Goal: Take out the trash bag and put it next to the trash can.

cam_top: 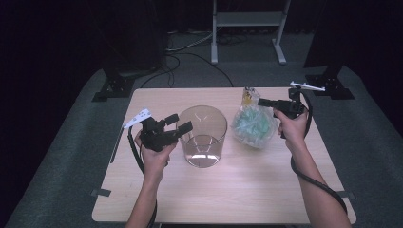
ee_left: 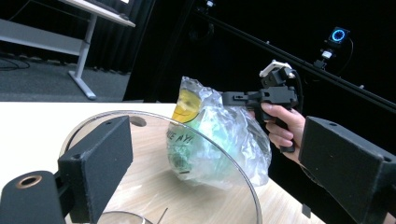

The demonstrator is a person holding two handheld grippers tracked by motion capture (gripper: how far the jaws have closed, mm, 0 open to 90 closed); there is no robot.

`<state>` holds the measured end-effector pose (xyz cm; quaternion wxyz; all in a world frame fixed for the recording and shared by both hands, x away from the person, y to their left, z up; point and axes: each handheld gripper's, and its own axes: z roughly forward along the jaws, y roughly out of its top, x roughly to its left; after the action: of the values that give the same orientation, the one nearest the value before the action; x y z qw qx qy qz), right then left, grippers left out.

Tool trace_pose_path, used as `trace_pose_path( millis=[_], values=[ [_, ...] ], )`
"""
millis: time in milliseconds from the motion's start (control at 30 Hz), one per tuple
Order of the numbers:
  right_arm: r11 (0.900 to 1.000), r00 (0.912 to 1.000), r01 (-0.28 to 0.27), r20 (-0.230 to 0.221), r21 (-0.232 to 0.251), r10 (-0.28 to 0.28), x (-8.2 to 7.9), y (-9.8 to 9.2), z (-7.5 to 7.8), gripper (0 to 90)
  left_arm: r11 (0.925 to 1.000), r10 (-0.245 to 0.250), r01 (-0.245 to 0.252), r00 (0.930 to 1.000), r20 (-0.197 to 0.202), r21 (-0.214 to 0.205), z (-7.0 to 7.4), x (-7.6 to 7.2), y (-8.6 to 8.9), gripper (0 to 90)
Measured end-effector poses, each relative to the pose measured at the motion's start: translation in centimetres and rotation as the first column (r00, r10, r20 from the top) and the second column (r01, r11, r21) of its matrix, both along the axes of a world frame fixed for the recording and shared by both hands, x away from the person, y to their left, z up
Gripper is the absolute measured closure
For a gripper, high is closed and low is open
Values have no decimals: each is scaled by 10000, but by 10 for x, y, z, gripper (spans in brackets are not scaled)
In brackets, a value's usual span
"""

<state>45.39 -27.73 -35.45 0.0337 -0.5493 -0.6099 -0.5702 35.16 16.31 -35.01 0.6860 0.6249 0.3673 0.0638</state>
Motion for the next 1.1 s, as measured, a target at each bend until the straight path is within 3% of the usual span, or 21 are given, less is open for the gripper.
trace_pose_path(
  millis=[567,967,1100],
  values=[
    [9995,9979,-304,-583,-112,297,7,9,-31,900,9999,19,-17,9999,-124,122,-2,2,-3,87],
    [9992,9975,-402,-587,-69,398,2,6,-35,900,9998,9,-4,9996,-277,194,-5,4,-6,87],
    [9993,9983,-374,-444,-3,373,-1,4,-34,803,9997,36,-28,9994,-342,241,-6,5,-7,87]
  ],
)
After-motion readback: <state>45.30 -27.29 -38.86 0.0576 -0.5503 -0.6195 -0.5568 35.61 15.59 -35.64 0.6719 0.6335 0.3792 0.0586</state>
